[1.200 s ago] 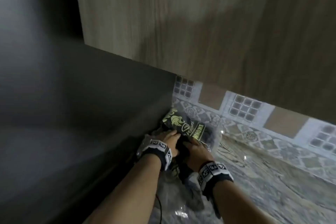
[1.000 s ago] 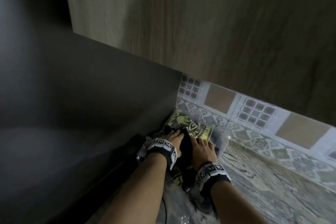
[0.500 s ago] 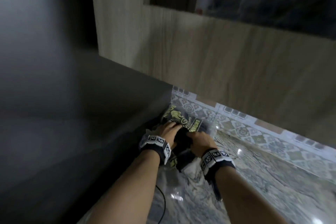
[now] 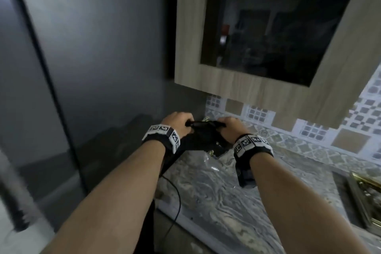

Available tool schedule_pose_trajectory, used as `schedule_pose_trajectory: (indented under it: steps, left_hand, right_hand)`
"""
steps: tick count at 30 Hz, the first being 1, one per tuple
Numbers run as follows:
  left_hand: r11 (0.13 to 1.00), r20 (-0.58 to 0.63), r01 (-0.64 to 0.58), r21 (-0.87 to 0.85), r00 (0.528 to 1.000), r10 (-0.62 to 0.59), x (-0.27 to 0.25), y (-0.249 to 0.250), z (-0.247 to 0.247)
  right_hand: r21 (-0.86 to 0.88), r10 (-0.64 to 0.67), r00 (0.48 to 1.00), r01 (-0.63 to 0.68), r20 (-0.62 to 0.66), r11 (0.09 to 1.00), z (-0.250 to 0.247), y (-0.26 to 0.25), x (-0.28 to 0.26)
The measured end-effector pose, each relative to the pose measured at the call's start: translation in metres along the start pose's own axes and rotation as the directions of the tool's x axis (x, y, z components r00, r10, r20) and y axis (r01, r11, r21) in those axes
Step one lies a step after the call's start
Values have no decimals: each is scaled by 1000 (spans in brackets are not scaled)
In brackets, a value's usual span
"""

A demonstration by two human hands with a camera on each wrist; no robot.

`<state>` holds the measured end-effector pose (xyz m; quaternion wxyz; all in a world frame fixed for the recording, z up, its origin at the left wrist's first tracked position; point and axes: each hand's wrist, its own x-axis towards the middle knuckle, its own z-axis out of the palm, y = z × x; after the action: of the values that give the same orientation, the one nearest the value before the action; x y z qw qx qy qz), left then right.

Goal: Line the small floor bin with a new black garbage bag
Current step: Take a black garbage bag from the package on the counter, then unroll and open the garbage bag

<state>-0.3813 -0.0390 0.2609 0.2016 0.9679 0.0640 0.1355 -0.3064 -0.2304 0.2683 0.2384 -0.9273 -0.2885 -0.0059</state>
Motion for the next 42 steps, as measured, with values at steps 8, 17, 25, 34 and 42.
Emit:
schedule_pose_trajectory:
  steps: [8, 17, 25, 34, 42]
  left_hand:
    - [992, -196, 124, -20, 972, -125, -75, -14, -110]
    - [964, -310, 248, -101, 912, -267, -114, -23, -160]
    - [921, -264, 374, 112, 904, -335, -150, -29, -154]
    - [917, -379, 350, -190, 836, -397, -150, -20, -168]
    - [877, -313, 362, -317, 832, -457, -139, 2, -194]
  right_hand:
    - [645, 23, 979, -152, 204, 749, -40, -102, -49]
    - [470, -125, 984, 51, 128, 881, -50, -131, -14]
    - [548, 58, 993, 5, -99, 836, -51, -128, 24]
    - [334, 78, 996, -88, 44, 938, -44, -132, 24]
    - [808, -148, 976, -43, 160, 588, -71, -158, -6]
